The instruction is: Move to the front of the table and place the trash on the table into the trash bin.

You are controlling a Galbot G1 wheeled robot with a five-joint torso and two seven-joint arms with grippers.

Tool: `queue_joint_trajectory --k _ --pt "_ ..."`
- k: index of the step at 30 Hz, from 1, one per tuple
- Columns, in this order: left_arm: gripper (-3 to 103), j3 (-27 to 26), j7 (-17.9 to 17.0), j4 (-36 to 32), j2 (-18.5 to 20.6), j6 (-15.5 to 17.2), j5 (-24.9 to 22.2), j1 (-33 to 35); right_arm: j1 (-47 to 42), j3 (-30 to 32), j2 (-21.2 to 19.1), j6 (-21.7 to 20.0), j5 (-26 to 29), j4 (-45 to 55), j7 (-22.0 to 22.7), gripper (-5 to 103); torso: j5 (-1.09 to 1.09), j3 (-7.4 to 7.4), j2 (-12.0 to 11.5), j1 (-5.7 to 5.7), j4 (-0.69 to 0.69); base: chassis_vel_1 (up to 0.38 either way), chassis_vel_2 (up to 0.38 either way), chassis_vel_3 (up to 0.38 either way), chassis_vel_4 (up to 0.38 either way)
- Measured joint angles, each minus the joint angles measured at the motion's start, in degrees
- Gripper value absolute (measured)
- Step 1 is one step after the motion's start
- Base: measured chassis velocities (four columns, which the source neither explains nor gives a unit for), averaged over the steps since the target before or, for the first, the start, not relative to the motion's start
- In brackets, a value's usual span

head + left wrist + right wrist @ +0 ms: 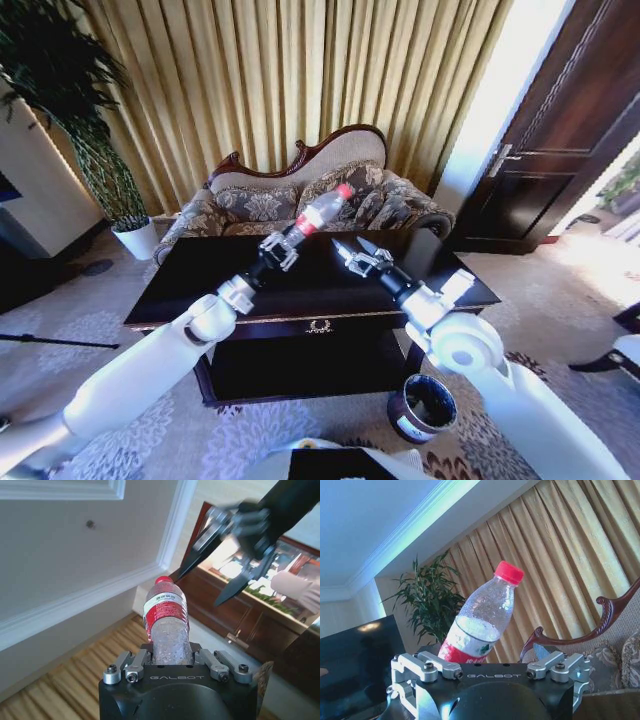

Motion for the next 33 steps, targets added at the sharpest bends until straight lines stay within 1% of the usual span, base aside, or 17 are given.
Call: queue_joint_trajectory --k 6,12,13,14,16,17,18,19,22,23,24,25,28,29,30,31,33 --pt "32 3.4 0.2 -1.7 0.2 2.6 -2.0 -2.6 3.2 -0.5 0.8 -0.5 0.3 -2.4 -0.2 100 0.00 -0.01 0.0 0.00 0.00 0.000 0.000 0.000 0.000" --pt "32 4.9 0.9 -2.4 0.8 3.2 -2.7 -2.5 4.1 -0.5 1.1 -1.0 0.4 -3.3 -1.1 100 0.00 -0.01 0.0 -0.01 0.01 0.000 0.000 0.000 0.000" --pt "32 5.1 1.1 -2.4 0.8 3.2 -2.8 -2.4 4.1 -0.5 1.2 -1.1 0.4 -3.3 -1.2 103 0.00 -0.01 0.0 -0.01 0.00 0.000 0.000 0.000 0.000" --pt "32 5.1 1.1 -2.4 0.8 3.2 -2.8 -2.4 4.1 -0.5 1.2 -1.1 0.4 -3.3 -1.2 103 0.00 -0.01 0.0 -0.01 0.00 0.000 0.000 0.000 0.000" --pt "32 5.5 1.8 -2.4 0.9 3.2 -3.1 -2.4 4.2 -0.6 1.2 -1.2 0.4 -3.3 -1.3 94 -0.01 -0.01 0.0 -0.01 0.00 0.000 0.000 0.000 0.000" --pt "32 5.7 2.0 -2.4 0.9 3.1 -3.3 -2.4 4.2 -0.6 1.2 -1.2 0.4 -3.3 -1.3 94 -0.01 -0.01 0.0 -0.02 0.01 0.000 0.000 0.000 0.000" --pt "32 5.9 2.2 -2.4 1.0 3.1 -3.5 -2.5 4.2 -0.6 1.2 -1.3 0.4 -3.3 -1.3 90 0.00 -0.01 0.0 -0.01 0.01 0.000 0.000 0.000 0.000" --pt "32 5.9 2.2 -2.4 1.0 3.1 -3.5 -2.5 4.2 -0.6 1.2 -1.3 0.4 -3.3 -1.3 90 0.00 -0.01 0.0 -0.01 0.01 0.000 0.000 0.000 0.000" --pt "32 6.6 2.5 -2.5 0.9 2.9 -4.4 -2.6 3.9 -0.4 1.2 -1.4 0.2 -3.3 -1.3 73 0.00 -0.01 0.0 -0.01 0.00 0.000 0.000 0.000 0.000" --pt "32 6.7 2.5 -2.5 0.9 2.9 -4.7 -2.6 3.8 -0.4 1.2 -1.4 0.2 -3.2 -1.3 73 0.00 -0.01 0.0 -0.01 0.00 0.000 0.000 0.000 0.000" --pt "32 6.8 2.5 -2.5 0.8 2.9 -4.9 -2.6 3.8 -0.3 1.1 -1.4 0.1 -3.1 -1.3 68 0.00 -0.01 0.0 -0.01 0.00 0.000 0.000 0.000 0.000" --pt "32 6.8 2.5 -2.5 0.8 2.9 -4.9 -2.6 3.8 -0.3 1.1 -1.4 0.1 -3.1 -1.3 68 0.00 -0.01 0.0 -0.01 0.00 0.000 0.000 0.000 0.000" --pt "30 7.5 1.4 -2.8 0.6 3.8 -5.5 -2.7 3.4 0.0 1.0 -1.4 0.0 -2.9 -1.2 57 0.00 -0.01 0.0 -0.01 0.00 0.000 0.000 0.000 0.000" --pt "32 7.6 1.2 -3.0 0.6 4.4 -5.8 -2.7 3.3 0.0 0.9 -1.4 0.0 -2.7 -1.3 53 -0.01 -0.01 0.0 -0.01 0.00 0.000 0.000 0.000 0.000" --pt "37 7.7 1.1 -3.2 0.6 4.7 -6.1 -2.7 3.2 0.0 0.9 -1.4 -0.1 -2.6 -1.3 53 0.00 -0.01 0.0 -0.01 0.00 0.000 0.000 0.000 0.000" --pt "37 7.7 1.1 -3.2 0.6 4.7 -6.1 -2.7 3.2 0.0 0.9 -1.4 -0.1 -2.6 -1.3 53 0.00 -0.01 0.0 -0.01 0.00 0.000 0.000 0.000 0.000" --pt "49 7.7 1.1 -3.5 0.8 5.2 -6.6 -2.7 2.9 0.2 0.9 -1.4 -0.1 -2.3 -1.4 46 0.00 -0.01 0.0 -0.01 0.00 0.000 0.000 0.000 0.000"
